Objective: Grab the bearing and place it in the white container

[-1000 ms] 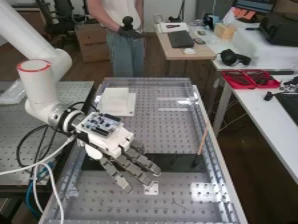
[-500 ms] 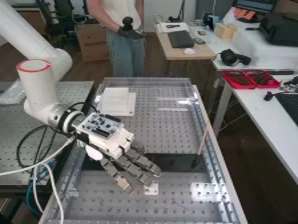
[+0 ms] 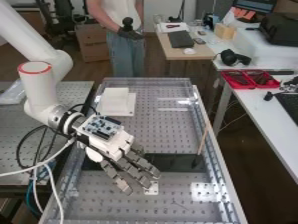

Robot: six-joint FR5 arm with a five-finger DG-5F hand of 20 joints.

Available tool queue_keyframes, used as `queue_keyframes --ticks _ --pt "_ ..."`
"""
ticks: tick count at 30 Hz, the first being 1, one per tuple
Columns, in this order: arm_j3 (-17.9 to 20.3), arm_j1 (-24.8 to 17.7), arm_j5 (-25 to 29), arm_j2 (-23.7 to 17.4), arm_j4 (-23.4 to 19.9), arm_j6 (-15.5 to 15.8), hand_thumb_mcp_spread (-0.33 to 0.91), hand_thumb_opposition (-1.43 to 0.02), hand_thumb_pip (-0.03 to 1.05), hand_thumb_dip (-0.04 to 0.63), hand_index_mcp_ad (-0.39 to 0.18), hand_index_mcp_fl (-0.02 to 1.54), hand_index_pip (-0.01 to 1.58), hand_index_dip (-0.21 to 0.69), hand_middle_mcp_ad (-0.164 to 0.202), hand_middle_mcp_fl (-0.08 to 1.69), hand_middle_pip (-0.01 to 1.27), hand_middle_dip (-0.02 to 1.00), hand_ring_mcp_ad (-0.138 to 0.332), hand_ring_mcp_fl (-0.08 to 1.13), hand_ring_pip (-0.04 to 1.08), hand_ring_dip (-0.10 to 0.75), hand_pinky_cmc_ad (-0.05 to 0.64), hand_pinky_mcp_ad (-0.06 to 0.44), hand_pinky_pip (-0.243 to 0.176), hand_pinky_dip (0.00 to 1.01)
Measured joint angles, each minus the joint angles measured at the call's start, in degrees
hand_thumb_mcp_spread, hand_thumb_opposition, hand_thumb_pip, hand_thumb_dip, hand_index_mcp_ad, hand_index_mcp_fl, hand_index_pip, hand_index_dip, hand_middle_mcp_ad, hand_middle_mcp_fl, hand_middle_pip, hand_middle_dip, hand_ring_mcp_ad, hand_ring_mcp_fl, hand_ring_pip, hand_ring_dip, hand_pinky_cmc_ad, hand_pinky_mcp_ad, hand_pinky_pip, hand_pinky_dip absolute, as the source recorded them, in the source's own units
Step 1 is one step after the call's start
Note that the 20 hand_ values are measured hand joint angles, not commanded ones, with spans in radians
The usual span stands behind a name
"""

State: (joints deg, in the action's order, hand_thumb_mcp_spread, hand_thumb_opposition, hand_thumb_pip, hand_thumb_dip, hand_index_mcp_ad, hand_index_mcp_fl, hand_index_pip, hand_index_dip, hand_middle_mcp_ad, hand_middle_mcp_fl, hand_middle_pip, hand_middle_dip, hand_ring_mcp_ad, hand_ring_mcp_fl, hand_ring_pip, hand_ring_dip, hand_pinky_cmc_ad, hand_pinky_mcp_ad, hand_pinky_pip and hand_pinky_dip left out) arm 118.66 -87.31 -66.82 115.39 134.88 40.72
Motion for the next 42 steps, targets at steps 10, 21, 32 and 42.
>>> queue_keyframes --ticks 10,21,32,42 --pt "0.05 0.07 -0.38 0.18 -0.69 0.48 0.37 -0.88 0.70 0.302 -0.063 0.02 1.54 0.126 0.084 -0.01 0.13 0.17 0.161 0.00 0.08 0.091 0.363 0.293 -0.093 0.42" --pt "-0.19 0.53 -1.10 0.41 -0.43 0.54 0.37 -0.88 0.70 0.302 -0.063 0.02 1.55 0.106 0.084 -0.01 0.13 0.17 0.161 0.00 0.08 0.091 0.363 0.295 -0.089 0.42" --pt "-0.44 0.80 -1.80 0.49 -0.30 0.71 0.37 -0.88 0.69 0.302 -0.063 0.02 1.55 0.091 0.084 -0.01 0.13 0.17 0.161 0.00 0.08 0.091 0.363 0.295 -0.089 0.42" --pt "-0.71 0.92 -2.50 0.76 -0.20 1.14 0.39 -0.88 0.69 0.302 -0.059 0.05 1.55 0.075 0.084 -0.02 0.13 0.17 0.161 0.00 0.08 0.091 0.363 0.295 -0.089 0.42"
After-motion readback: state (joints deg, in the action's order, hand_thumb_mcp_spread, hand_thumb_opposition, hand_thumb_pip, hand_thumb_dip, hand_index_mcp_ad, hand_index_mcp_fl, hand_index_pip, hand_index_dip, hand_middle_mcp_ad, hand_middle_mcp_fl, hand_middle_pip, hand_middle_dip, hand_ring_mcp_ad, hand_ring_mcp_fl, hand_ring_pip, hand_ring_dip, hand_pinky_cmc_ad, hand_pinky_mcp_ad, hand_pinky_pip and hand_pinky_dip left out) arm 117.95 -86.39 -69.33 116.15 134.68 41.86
